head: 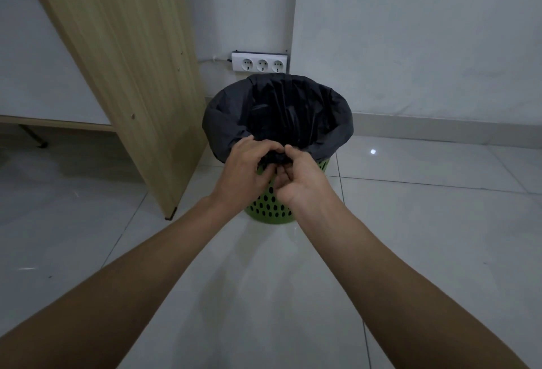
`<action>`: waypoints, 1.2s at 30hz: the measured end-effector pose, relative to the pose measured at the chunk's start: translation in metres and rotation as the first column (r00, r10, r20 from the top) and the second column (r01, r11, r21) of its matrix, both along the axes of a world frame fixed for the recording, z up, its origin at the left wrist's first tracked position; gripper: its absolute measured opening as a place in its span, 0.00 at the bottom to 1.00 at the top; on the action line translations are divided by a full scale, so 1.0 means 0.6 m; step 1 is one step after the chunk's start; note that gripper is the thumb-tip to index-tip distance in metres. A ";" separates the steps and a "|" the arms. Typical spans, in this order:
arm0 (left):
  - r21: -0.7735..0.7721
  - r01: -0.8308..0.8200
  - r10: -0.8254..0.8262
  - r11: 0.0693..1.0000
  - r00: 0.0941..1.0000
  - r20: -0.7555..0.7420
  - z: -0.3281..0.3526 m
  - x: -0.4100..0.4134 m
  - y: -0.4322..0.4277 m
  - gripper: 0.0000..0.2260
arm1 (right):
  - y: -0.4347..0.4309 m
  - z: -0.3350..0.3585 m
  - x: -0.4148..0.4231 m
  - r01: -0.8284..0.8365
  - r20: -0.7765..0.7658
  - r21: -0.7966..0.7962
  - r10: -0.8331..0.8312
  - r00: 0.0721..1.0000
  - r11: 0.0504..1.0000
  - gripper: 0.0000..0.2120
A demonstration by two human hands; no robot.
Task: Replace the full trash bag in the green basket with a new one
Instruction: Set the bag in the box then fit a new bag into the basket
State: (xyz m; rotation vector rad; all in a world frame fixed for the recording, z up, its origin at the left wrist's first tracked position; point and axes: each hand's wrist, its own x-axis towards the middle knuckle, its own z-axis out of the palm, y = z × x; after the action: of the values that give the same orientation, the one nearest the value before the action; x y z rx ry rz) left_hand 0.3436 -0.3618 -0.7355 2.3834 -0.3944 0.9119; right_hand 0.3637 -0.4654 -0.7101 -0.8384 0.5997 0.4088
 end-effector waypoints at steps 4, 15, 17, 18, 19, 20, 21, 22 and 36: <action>-0.022 0.017 -0.018 1.000 0.999 -0.036 0.009 -0.001 0.001 0.14 | -0.001 -0.004 0.003 0.010 0.012 -0.013 -0.010 1.000 1.000 0.04; -0.781 -0.432 0.167 0.451 0.901 -0.402 -0.014 -0.074 -0.050 0.05 | -0.032 -0.024 -0.033 0.002 0.134 -0.121 0.014 0.991 0.993 0.24; -0.822 -0.564 -0.226 0.081 0.793 -0.566 -0.009 -0.065 -0.057 0.09 | -0.036 -0.025 -0.032 0.000 0.154 -0.087 0.013 0.988 0.996 0.25; -0.821 -0.570 -0.331 0.029 0.769 -0.546 -0.005 -0.057 -0.058 0.14 | -0.037 -0.025 -0.030 -0.002 0.162 -0.069 0.013 0.987 0.998 0.24; -0.839 -0.544 -0.371 0.012 0.776 -0.509 0.001 -0.048 -0.059 0.17 | -0.036 -0.023 -0.030 -0.006 0.168 -0.052 0.015 0.986 0.999 0.22; -0.861 -0.508 -0.377 0.002 0.797 -0.471 0.007 -0.038 -0.063 0.18 | -0.035 -0.023 -0.028 -0.014 0.176 -0.038 0.021 0.984 0.999 0.21; -0.877 -0.481 -0.364 -0.013 0.819 -0.444 0.014 -0.030 -0.068 0.17 | -0.033 -0.022 -0.027 -0.025 0.186 -0.023 0.029 0.982 0.999 0.20; -0.880 -0.474 -0.348 -0.033 0.831 -0.435 0.021 -0.022 -0.073 0.15 | -0.031 -0.021 -0.024 -0.032 0.194 -0.016 0.034 0.981 0.999 0.19; -0.901 -0.377 -0.121 -0.215 0.926 -0.359 0.045 0.009 -0.053 0.04 | -0.038 -0.011 -0.001 0.107 0.167 0.075 -0.118 0.979 0.991 0.17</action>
State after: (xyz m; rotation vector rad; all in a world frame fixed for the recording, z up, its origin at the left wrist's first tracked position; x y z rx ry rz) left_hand 0.3492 -0.3934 -0.7086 0.8332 0.6594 0.4336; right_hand 0.3633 -0.4884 -0.7168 -0.7643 0.4695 0.2486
